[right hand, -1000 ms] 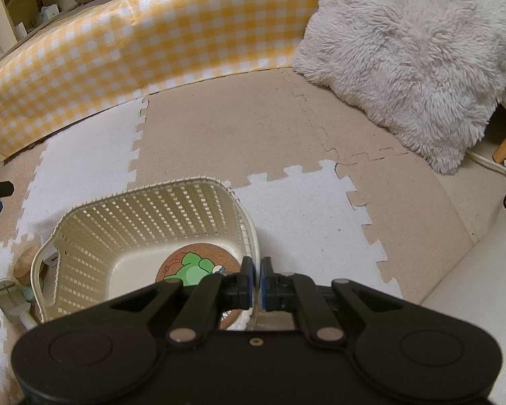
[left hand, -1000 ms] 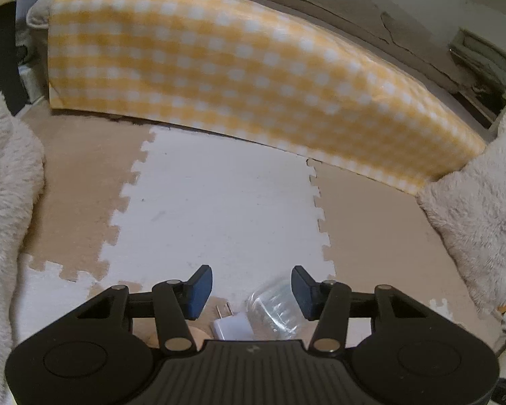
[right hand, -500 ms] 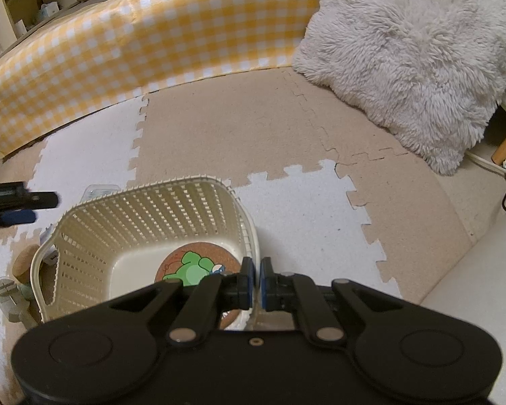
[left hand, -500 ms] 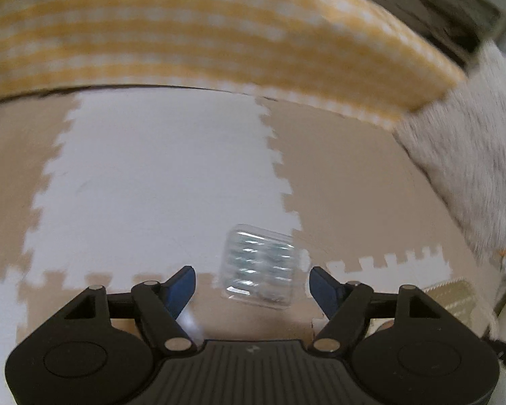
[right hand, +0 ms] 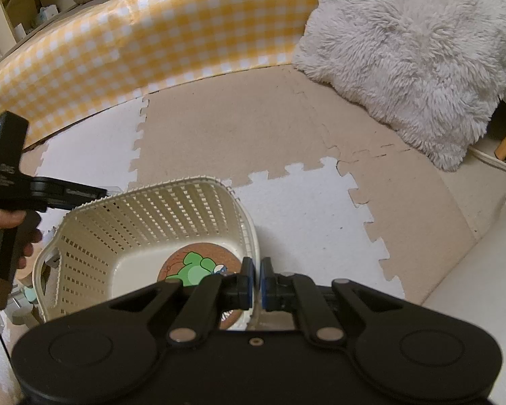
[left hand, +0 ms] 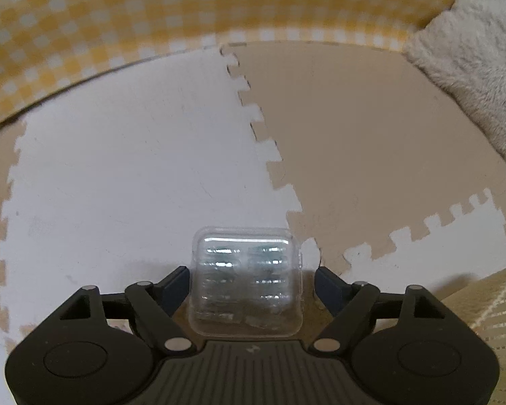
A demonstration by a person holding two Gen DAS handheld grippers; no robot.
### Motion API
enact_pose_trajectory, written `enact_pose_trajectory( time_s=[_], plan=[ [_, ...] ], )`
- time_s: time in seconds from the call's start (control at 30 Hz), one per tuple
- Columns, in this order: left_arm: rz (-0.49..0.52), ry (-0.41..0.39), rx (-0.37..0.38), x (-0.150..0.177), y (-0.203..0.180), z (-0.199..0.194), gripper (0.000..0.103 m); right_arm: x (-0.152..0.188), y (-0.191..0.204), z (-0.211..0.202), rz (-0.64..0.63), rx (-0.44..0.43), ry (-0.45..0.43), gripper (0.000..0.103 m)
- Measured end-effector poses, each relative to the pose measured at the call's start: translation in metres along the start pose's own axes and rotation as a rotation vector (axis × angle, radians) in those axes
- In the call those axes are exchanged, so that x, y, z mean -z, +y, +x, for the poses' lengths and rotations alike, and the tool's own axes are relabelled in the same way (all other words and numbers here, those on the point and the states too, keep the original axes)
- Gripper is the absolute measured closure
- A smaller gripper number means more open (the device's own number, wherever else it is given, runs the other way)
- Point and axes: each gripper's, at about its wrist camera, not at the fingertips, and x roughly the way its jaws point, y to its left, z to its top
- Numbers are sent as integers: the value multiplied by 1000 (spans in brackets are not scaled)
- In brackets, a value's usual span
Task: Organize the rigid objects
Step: 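Lift the clear box with the left tool and carry it toward the basket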
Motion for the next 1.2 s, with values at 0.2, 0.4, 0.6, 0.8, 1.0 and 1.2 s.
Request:
enact_pose_trajectory(
  time_s=[0.2, 0.4, 0.6, 0.8, 1.0, 1.2],
  plan=[
    [-29, -34, -27, 6, 3, 0, 30, 0, -1, 0, 0, -3, 0, 98],
    [-96, -61, -11, 17, 18, -8, 30, 0, -2, -1, 6, -11, -1, 98],
    [-137, -136, 21, 24, 28, -40, 30, 0, 0, -2, 5, -9, -3, 98],
    [-163, -226, 77, 28, 24, -89, 30, 1, 1, -2, 0, 2, -2, 98],
    [-145, -269, 162, 38, 3, -139, 30, 2, 2, -1, -8, 11, -6, 98],
    [-145, -242, 255, 53, -26, -161, 30, 1, 0, -1, 3, 0, -5, 98]
  ],
)
